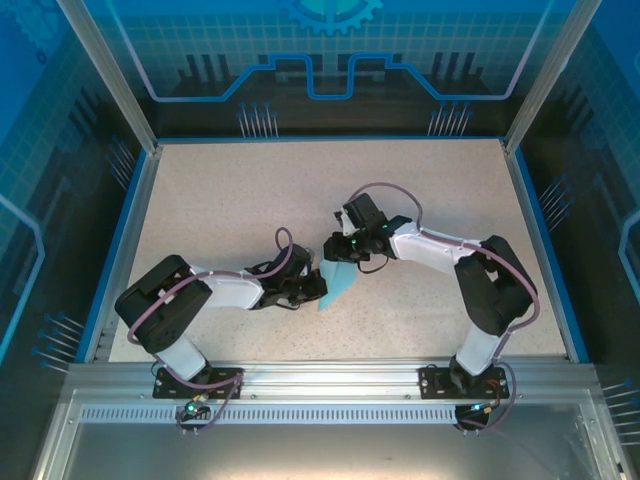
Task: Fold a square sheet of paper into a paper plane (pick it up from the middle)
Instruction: Fourth fold the wing at the center of the table.
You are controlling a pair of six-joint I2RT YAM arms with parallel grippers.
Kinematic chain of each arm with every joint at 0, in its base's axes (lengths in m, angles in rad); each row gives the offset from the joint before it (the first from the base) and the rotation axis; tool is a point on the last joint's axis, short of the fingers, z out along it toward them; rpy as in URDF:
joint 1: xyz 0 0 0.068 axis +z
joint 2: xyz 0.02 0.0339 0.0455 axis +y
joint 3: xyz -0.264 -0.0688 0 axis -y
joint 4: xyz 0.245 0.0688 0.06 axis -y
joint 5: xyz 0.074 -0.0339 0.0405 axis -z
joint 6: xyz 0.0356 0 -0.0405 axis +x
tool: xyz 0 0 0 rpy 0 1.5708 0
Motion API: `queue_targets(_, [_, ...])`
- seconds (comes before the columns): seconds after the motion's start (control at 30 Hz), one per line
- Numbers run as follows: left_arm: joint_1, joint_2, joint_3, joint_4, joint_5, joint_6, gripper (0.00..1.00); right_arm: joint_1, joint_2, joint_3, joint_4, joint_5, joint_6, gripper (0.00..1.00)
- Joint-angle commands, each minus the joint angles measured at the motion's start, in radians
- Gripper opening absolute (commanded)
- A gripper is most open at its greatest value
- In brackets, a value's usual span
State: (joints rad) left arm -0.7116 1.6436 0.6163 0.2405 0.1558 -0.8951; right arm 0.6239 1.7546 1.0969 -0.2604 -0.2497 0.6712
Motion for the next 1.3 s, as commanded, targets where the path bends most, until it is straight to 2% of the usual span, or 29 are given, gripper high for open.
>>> queue_targets(0.0, [-0.005,0.04,-0.001,-0.09,0.0,0.021,0.0,0.011,0.056,-0.014,0.03,-0.058,-0.006,0.17])
queue_targets(0.53, [-0.006,-0.04,0.023,-0.116,0.004,0.022,0.05,0.01,0.151,-0.007,-0.013,0.036,0.033,0.14])
queue_targets(0.97, [-0.005,-0.161,-0.013,-0.055,-0.026,-0.021,0.19,0.005,0.172,-0.012,-0.015,0.057,0.074,0.14])
queue_targets(1.27, [-0.006,-0.149,-0.037,-0.002,-0.001,-0.048,0.23,0.005,0.169,-0.015,-0.013,0.063,0.09,0.14])
